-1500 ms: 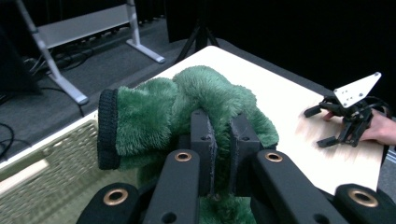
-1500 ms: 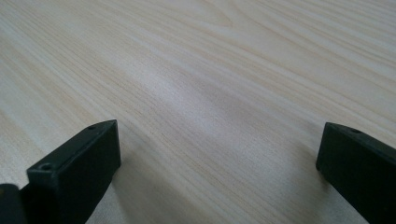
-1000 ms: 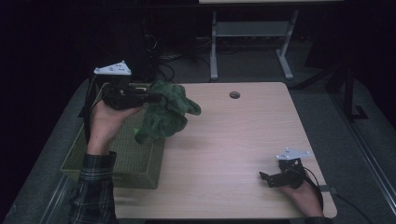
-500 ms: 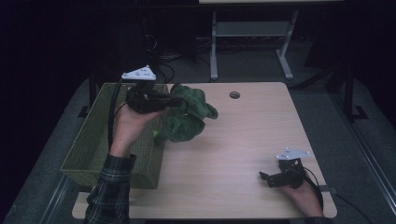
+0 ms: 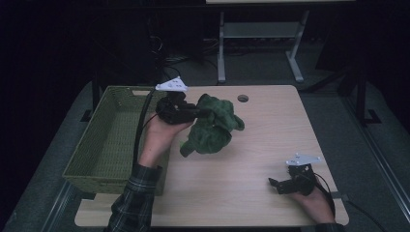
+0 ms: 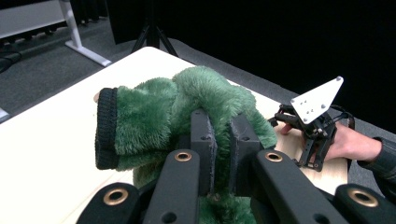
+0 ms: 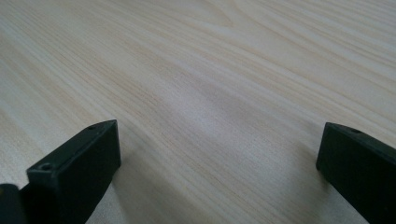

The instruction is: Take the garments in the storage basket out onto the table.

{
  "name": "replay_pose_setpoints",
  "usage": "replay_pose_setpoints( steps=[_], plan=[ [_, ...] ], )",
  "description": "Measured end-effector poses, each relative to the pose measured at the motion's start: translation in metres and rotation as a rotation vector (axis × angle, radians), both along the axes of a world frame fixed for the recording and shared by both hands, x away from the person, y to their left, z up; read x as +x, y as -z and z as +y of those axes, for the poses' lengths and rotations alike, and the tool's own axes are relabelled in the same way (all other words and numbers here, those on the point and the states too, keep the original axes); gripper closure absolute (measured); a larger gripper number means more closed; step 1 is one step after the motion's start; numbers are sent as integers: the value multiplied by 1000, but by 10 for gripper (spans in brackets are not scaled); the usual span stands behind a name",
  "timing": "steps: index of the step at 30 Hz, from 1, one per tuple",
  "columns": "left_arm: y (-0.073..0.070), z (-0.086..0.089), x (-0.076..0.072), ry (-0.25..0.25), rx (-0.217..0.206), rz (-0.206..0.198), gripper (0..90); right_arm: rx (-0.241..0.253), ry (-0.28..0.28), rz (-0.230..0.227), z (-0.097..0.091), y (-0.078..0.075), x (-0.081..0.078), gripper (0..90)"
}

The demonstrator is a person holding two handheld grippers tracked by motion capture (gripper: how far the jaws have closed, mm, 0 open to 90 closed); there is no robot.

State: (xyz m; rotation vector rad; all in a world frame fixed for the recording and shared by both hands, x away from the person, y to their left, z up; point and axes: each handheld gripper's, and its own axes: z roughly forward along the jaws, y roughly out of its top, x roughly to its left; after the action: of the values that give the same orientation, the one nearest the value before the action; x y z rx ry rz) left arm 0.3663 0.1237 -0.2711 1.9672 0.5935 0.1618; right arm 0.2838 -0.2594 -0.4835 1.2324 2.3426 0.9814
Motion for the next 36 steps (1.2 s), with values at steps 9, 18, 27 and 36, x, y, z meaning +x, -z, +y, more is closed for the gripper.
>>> replay_pose_setpoints(
  steps=[9,18,27,36],
  plan=[
    [25,-24,-2,14,-9,28,830,0,1,1,0,0,0,0],
    [63,-54,-1,56,-5,95,829,1,1,3,0,0,0,0],
    [116,-85,0,109,-5,194,829,1,-2,2,0,0,0,0],
    [159,-88,18,86,44,251,827,0,-1,3,0,0,0,0]
  ],
)
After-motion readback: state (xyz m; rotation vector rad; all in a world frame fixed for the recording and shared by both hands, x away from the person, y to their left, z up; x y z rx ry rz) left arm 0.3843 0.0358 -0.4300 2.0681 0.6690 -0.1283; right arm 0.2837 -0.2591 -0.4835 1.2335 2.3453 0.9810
